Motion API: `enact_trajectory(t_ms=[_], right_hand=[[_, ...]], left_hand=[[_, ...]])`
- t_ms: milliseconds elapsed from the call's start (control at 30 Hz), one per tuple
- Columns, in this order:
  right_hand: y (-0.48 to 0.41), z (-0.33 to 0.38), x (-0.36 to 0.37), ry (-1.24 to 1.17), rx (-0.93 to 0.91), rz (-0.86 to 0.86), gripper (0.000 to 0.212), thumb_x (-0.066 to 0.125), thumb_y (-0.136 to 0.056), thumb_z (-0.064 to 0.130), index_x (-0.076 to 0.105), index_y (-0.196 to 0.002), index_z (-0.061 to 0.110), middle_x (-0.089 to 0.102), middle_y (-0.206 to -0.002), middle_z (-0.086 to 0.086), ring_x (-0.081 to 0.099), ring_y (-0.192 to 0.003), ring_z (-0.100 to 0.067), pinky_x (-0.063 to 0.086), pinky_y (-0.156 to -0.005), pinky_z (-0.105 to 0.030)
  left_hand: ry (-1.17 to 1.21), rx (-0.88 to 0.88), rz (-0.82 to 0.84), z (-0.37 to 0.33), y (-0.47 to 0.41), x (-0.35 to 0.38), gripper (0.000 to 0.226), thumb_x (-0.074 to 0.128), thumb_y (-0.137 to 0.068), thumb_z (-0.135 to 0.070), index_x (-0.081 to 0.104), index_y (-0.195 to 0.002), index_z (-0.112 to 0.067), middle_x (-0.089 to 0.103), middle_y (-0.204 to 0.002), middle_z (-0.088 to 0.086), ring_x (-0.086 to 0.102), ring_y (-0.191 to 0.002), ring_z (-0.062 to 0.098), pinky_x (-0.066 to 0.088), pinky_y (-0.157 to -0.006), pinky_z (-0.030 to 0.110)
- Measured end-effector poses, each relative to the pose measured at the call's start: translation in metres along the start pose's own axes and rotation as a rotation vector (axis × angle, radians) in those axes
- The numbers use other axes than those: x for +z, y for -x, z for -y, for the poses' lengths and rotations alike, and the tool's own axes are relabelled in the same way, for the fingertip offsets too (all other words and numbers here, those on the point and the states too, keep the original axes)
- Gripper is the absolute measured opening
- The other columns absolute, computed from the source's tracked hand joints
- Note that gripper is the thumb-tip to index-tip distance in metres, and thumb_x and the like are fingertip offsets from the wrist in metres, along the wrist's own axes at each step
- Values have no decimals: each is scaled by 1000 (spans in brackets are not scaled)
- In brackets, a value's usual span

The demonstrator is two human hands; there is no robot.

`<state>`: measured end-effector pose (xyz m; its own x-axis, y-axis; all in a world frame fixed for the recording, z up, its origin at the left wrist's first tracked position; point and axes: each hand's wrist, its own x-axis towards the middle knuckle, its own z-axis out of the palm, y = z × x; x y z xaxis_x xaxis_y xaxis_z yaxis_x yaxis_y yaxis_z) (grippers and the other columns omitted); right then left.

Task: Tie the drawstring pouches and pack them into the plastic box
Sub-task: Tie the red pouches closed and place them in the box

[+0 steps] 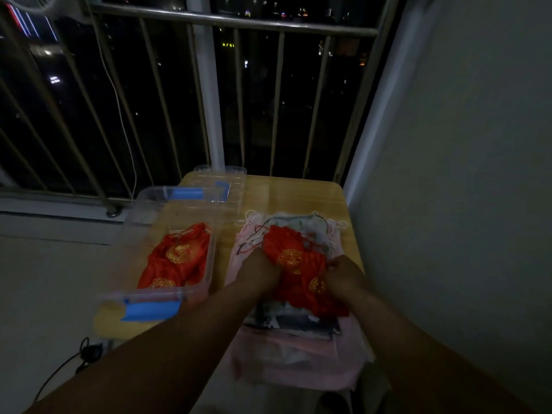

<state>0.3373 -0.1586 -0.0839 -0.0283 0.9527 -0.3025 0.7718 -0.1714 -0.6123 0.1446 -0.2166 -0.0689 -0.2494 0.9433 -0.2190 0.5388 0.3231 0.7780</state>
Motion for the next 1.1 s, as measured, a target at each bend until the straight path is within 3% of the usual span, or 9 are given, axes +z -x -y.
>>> enact_trajectory(t_ms=[200,300,433,533,600,667,767,933,1100], right_hand=[[-8,-12,4,10,43,34,32,66,-79,36,74,-92,8,75,-96,-16,71,-82,-30,50,-60,-29],[-5,-10,2,49,30,43,18,73,-85,24,71,-91,6,72,-103,-16,68,-89,-32,45,-62,-27],[-1,-6,0,-108,1,-9,18,75,-86,26,61,-78,17,69,-89,-8,65,-80,-24,44,-64,-30],[7,2,-8,-273,-65,-48,14,74,-81,26,63,-77,18,67,-77,-3,63,-70,-19,44,-61,-30],[16,10,-17,-411,-127,-44,4,72,-84,21,69,-86,21,72,-83,0,68,-73,-16,48,-64,-28],[27,18,-23,-581,-164,-16,13,69,-92,15,74,-98,25,77,-93,1,73,-80,-16,52,-65,-25],[46,31,-24,-808,-171,43,19,68,-96,14,77,-110,24,80,-101,0,77,-91,-22,61,-79,-35],[76,45,-18,-936,-170,173,25,68,-96,15,74,-119,21,79,-108,-8,76,-100,-31,58,-94,-53],[96,55,-7,-984,-176,235,27,62,-101,40,76,-119,25,77,-116,-10,72,-110,-33,52,-103,-57]], left_hand=[[-30,-38,-16,3,3,6,30,60,-97,-27,71,-115,-6,73,-112,15,68,-107,31,53,-93,38],[-37,-32,-31,2,6,5,30,60,-97,-26,71,-113,-3,73,-111,16,68,-105,32,53,-90,36],[39,-72,-10,5,11,1,29,63,-92,-31,64,-117,-16,70,-115,5,67,-106,24,56,-94,40],[31,21,-179,8,16,-2,45,62,-87,-42,56,-125,-18,59,-125,-1,60,-112,20,55,-97,44],[40,90,-239,-2,24,-6,27,61,-97,-37,63,-113,-17,64,-110,-4,63,-100,16,54,-89,35],[136,80,-140,-9,30,-10,34,55,-102,-46,72,-111,-18,73,-108,-2,68,-98,16,55,-91,35],[403,-21,126,-23,51,-18,61,47,-98,-67,65,-135,-23,70,-130,1,65,-117,18,50,-107,44],[813,-73,220,-42,78,-35,35,46,-106,-49,63,-129,-28,74,-120,1,70,-104,16,56,-78,30],[869,-53,125,-45,94,-45,27,53,-107,-26,72,-117,-10,78,-108,10,77,-92,20,59,-66,26]])
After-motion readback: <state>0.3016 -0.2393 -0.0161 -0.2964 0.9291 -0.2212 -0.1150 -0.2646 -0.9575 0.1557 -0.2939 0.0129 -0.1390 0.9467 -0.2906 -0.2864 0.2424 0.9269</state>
